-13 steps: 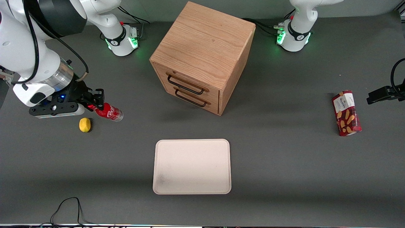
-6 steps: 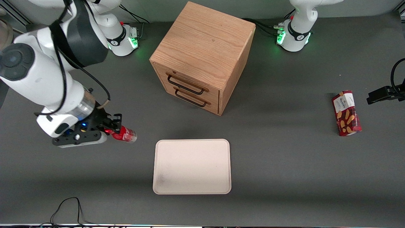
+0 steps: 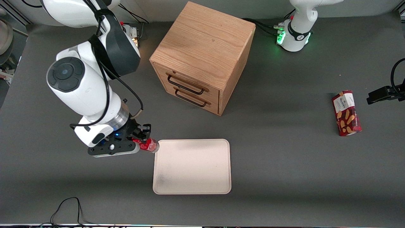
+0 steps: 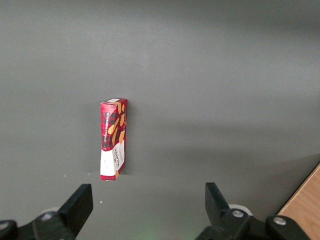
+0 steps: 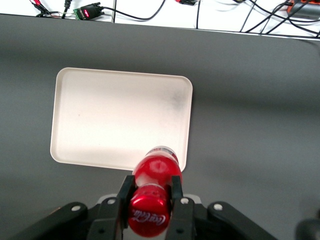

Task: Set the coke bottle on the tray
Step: 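Carry the bottle with the right gripper over the white tray, then lower the bottle onto the tray and open the right gripper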

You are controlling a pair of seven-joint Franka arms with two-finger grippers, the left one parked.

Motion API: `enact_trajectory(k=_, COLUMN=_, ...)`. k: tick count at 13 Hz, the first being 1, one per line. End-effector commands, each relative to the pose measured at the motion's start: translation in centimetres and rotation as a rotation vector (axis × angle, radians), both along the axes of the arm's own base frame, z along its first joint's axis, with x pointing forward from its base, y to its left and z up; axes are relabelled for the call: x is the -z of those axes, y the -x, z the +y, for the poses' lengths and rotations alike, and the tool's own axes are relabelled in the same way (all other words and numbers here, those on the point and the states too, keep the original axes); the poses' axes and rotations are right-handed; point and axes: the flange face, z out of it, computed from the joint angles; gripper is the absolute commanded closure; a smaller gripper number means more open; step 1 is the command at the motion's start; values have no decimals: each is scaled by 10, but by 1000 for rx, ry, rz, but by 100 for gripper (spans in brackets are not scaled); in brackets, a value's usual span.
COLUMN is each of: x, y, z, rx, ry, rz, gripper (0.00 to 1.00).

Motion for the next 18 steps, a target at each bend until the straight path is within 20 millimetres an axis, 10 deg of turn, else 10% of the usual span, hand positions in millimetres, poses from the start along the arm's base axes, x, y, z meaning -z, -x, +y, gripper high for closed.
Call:
enact_trajectory(k=1, x=4, y=-16, z=0, rx=26, ry=-15, rz=-56, gripper=100)
enact_trajectory(k=11, x=186, y=-54, z=3, rx=24, ry=6, rz=-63, gripper=100)
enact_trajectory(k=17, x=213, y=-59, z=5, rx=26, ry=2, rz=-80, gripper=98)
enact_trajectory(k=18, x=214, y=-59, z=5, rx=29, ry=1, rz=-80, gripper=46)
